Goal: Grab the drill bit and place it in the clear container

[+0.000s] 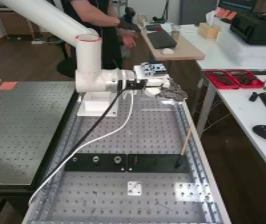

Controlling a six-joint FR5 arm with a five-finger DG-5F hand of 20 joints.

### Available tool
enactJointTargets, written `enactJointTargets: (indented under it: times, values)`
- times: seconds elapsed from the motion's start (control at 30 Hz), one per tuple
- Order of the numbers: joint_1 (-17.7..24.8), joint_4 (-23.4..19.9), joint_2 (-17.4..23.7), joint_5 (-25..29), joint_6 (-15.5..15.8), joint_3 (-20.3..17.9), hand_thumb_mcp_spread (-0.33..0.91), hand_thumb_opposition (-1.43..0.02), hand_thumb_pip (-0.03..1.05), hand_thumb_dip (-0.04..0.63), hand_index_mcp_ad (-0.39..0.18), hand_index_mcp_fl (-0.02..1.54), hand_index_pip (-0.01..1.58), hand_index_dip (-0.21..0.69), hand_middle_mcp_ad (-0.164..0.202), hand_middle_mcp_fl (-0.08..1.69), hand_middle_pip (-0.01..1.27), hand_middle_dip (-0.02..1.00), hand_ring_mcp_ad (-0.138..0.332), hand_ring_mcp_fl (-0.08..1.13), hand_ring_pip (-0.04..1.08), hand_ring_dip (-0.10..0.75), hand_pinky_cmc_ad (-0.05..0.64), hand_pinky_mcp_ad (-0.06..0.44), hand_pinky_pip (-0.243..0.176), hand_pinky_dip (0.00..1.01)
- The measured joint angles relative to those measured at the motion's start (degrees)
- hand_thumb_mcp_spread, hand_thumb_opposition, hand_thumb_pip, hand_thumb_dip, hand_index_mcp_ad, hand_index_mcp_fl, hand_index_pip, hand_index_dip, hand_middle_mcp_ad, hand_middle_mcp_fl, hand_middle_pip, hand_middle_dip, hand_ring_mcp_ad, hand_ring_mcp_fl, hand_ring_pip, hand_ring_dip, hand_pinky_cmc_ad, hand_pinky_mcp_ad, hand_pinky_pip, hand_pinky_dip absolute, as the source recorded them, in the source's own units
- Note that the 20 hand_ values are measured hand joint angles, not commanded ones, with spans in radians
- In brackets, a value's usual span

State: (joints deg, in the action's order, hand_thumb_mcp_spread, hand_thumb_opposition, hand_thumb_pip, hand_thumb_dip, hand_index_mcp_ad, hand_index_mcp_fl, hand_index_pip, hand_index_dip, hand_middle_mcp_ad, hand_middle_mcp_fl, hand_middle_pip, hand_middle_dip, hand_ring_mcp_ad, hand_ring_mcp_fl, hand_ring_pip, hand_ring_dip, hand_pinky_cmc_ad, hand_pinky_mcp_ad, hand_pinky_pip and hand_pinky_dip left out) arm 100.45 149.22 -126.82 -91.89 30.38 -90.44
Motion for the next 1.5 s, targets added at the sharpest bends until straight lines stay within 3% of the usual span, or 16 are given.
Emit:
enactJointTargets:
  times: [0.13, 0.23, 0.3, 0.43, 0.53, 0.63, 1.07, 1.5]
  values:
    - [-0.2, 0.3, 0.5, -0.2, -0.2, -0.2, 0.54, -0.94, 0.57, 0.346, -0.197, 0.5, 1.33, 0.234, 0.031, 0.32, 0.13, 0.51, 0.201, 0.12, 0.1, 0.328, 0.339, 0.195, 0.0, 0.24]
    - [-0.5, 0.8, 0.9, -0.5, -0.3, -0.3, 0.52, -0.9, 0.62, 0.346, -0.176, 0.25, 1.3, 0.232, 0.031, 0.28, 0.13, 0.51, 0.202, 0.08, 0.1, 0.328, 0.337, 0.195, -0.01, 0.29]
    - [-0.7, 1.1, 1.1, -0.8, -0.4, -0.4, 0.47, -0.87, 0.63, 0.346, -0.154, 0.17, 1.26, 0.234, 0.035, 0.24, 0.13, 0.51, 0.202, 0.05, 0.09, 0.328, 0.337, 0.197, -0.012, 0.32]
    - [-1.0, 1.2, 1.8, -0.9, -0.3, -0.8, 0.41, -0.85, 0.65, 0.346, -0.147, 0.07, 1.22, 0.23, 0.031, 0.23, 0.13, 0.51, 0.209, 0.05, 0.09, 0.318, 0.339, 0.199, -0.054, 0.41]
    - [-1.3, 0.8, 3.1, -1.0, -0.6, -1.7, 0.41, -0.82, 0.65, 0.349, -0.134, 0.02, 1.19, 0.227, 0.035, 0.19, 0.13, 0.51, 0.208, 0.02, 0.09, 0.318, 0.337, 0.197, -0.061, 0.44]
    - [-1.9, 0.3, 4.8, -1.1, -0.6, -2.8, 0.39, -0.82, 0.71, 0.346, -0.127, 0.02, 1.2, 0.227, 0.033, 0.16, 0.13, 0.51, 0.211, 0.02, 0.1, 0.318, 0.333, 0.195, -0.061, 0.48]
    - [-6.0, -1.9, 17.8, -0.8, 2.4, -10.8, 0.38, -0.82, 0.7, 0.347, -0.119, 0.01, 1.18, 0.227, 0.035, 0.18, 0.13, 0.51, 0.211, 0.01, 0.09, 0.318, 0.328, 0.183, -0.075, 0.49]
    - [-8.0, 1.6, 24.2, 3.4, 6.3, -12.7, 0.37, -0.82, 0.68, 0.332, -0.115, 0.04, 1.14, 0.227, 0.031, 0.2, 0.13, 0.51, 0.213, 0.01, 0.09, 0.319, 0.328, 0.18, -0.075, 0.52]
